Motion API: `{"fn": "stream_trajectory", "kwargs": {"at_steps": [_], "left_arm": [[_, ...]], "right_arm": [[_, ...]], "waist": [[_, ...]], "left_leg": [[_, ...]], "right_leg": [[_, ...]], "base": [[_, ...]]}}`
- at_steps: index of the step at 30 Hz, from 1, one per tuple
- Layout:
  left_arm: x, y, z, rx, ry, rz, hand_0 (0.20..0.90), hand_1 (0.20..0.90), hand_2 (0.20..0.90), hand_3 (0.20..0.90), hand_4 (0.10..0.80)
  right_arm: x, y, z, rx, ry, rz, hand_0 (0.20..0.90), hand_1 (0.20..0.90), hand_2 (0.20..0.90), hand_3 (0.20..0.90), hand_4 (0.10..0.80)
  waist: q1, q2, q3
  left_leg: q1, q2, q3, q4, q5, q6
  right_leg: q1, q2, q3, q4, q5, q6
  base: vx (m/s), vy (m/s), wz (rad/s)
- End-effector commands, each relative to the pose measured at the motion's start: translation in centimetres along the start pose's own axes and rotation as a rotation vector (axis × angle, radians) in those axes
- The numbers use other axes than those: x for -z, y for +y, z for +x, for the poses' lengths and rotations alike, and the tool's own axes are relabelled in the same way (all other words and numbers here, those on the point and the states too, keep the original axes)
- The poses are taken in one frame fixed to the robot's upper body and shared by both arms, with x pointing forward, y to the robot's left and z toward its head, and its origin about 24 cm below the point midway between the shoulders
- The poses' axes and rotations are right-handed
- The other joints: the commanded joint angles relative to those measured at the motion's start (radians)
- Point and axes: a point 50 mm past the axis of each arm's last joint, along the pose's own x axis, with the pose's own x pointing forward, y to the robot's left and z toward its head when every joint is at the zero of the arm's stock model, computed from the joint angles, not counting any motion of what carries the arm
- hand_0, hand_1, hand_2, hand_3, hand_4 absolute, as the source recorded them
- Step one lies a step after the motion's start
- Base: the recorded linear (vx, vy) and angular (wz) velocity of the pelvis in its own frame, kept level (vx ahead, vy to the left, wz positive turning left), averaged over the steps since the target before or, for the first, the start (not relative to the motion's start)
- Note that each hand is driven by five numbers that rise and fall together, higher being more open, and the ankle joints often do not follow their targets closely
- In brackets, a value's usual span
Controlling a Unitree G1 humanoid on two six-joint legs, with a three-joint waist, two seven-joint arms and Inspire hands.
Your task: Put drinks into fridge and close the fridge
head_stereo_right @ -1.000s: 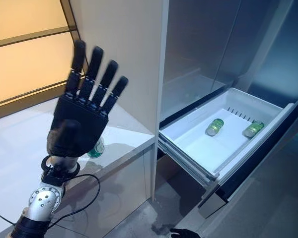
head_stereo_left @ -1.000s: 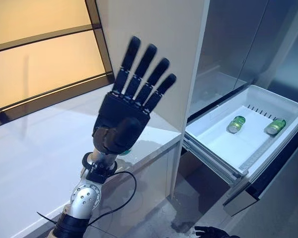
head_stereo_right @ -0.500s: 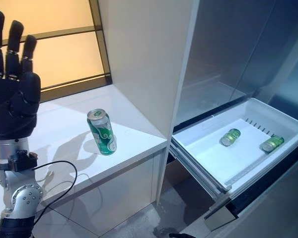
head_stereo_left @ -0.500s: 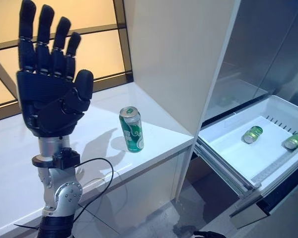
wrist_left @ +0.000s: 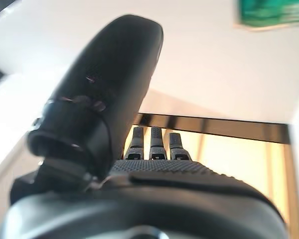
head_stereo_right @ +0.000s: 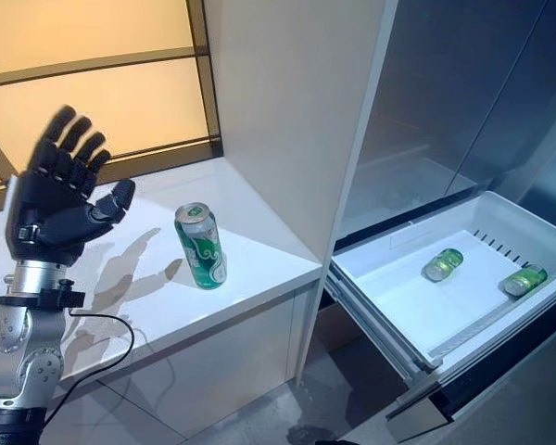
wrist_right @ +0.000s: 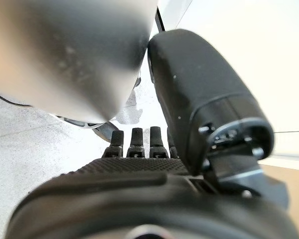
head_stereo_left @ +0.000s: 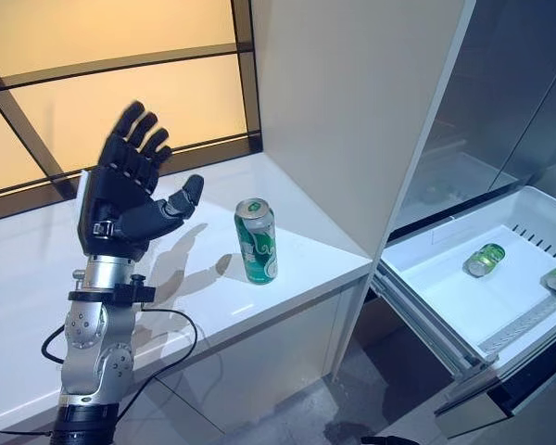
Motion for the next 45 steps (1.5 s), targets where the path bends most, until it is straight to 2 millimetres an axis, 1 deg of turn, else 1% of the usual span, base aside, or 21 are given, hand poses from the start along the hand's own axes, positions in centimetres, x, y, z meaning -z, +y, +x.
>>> {"fn": "stream_trajectory", "kwargs": {"at_steps": [1,8,11,16,21,31,37,45], "left_arm": [[-3.3,-0.4,1.7,0.122,-0.105,0.106,0.9,0.9,0.9,0.9,0.8],[-2.0,-0.3,1.9,0.152,0.008,0.113,0.9,0.9,0.9,0.9,0.8],[-1.9,-0.3,2.1,0.159,0.029,0.108,0.9,0.9,0.9,0.9,0.8],[-1.9,-0.2,2.5,0.171,0.051,0.098,0.9,0.9,0.9,0.9,0.8],[-1.9,0.0,2.7,0.184,0.063,0.091,0.9,0.9,0.9,0.9,0.8],[-2.0,-0.4,3.0,0.246,0.091,0.104,0.9,0.9,0.9,0.9,0.8],[-2.3,0.1,3.2,0.205,0.077,0.133,0.9,0.9,0.9,0.9,0.8],[-2.5,0.8,2.9,0.135,0.044,0.147,0.9,0.9,0.9,0.9,0.8]], "right_arm": [[-0.3,0.3,0.1,-0.04,0.018,-0.025,0.9,0.9,0.9,0.9,0.8],[0.0,-0.2,-0.1,-0.035,0.029,-0.017,0.9,0.9,0.9,0.9,0.8],[0.0,-0.3,-0.1,-0.034,0.03,-0.017,0.9,0.9,0.9,0.9,0.8],[-0.1,-0.3,-0.1,-0.032,0.026,-0.014,0.9,0.9,0.9,0.9,0.8],[0.2,-0.3,-0.2,-0.029,0.035,-0.012,0.9,0.9,0.9,0.9,0.8],[0.3,-0.4,-0.2,-0.022,0.04,-0.007,0.9,0.9,0.9,0.9,0.8],[0.3,-0.5,-0.2,-0.021,0.041,-0.003,0.9,0.9,0.9,0.9,0.8],[0.5,-0.4,-0.2,-0.017,0.041,0.001,0.9,0.9,0.9,0.9,0.8]], "waist": [[-0.014,0.001,0.006],[-0.031,0.008,0.012],[-0.035,0.009,0.014],[-0.046,0.012,0.012],[-0.057,0.014,0.01],[-0.069,0.015,0.008],[-0.075,0.017,0.009],[-0.073,0.013,0.007]], "left_leg": [[-0.017,-0.044,0.002,0.007,-0.053,0.003],[-0.006,-0.043,0.019,0.01,-0.056,0.006],[-0.004,-0.042,0.026,0.012,-0.057,0.007],[0.001,-0.041,0.039,0.011,-0.06,0.008],[0.005,-0.039,0.052,0.012,-0.062,0.009],[0.01,-0.038,0.069,0.015,-0.068,0.014],[0.012,-0.039,0.075,0.016,-0.07,0.016],[0.011,-0.041,0.073,0.015,-0.071,0.018]], "right_leg": [[0.009,0.036,0.05,0.1,-0.149,0.007],[0.013,0.036,0.061,0.102,-0.147,0.012],[0.014,0.034,0.063,0.102,-0.146,0.013],[0.014,0.034,0.07,0.098,-0.143,0.016],[0.014,0.035,0.08,0.095,-0.141,0.018],[0.012,0.036,0.096,0.094,-0.139,0.021],[0.012,0.035,0.104,0.092,-0.137,0.022],[0.01,0.035,0.109,0.092,-0.137,0.022]], "base": [[0.0,0.0,0.0],[0.0,0.0,0.0],[0.0,0.0,0.0],[0.002,0.003,-0.01],[0.013,0.013,-0.1],[0.005,0.004,-0.04],[0.008,0.012,-0.1],[0.001,0.002,0.0]]}}
